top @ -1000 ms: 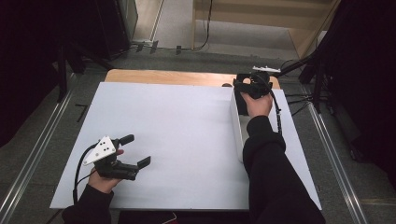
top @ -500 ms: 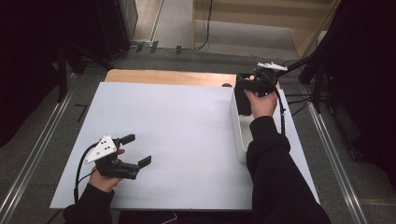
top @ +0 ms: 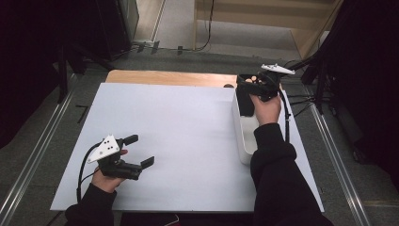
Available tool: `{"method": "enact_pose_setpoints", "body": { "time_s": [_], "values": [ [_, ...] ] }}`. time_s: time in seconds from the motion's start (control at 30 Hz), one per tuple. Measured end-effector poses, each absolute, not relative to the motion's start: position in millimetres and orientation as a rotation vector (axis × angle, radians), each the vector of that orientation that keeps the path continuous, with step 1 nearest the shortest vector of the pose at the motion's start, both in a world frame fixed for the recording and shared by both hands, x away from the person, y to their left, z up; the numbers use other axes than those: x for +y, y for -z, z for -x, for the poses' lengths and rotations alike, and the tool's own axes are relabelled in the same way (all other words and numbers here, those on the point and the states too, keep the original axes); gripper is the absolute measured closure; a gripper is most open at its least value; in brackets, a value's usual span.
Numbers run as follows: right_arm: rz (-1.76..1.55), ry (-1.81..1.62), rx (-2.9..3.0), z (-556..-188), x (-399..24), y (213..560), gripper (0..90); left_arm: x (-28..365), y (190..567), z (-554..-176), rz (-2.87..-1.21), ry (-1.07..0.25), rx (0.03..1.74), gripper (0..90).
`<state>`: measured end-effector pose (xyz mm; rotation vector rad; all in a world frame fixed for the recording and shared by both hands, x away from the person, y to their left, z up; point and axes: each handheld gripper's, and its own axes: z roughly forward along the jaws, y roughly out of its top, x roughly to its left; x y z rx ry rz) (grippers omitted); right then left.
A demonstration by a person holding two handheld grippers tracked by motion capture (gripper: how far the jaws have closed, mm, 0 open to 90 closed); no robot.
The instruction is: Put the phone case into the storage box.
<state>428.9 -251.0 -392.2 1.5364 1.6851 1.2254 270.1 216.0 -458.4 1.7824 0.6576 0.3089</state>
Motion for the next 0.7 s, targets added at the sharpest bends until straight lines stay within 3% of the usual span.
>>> {"method": "enact_pose_setpoints", "body": {
  "time_s": [0.7],
  "values": [
    [-1.486,-1.347,1.748,-390,-236,396,0.0,217,459,-273,-1.777,-0.296,0.659,0.0]
  ]
}}
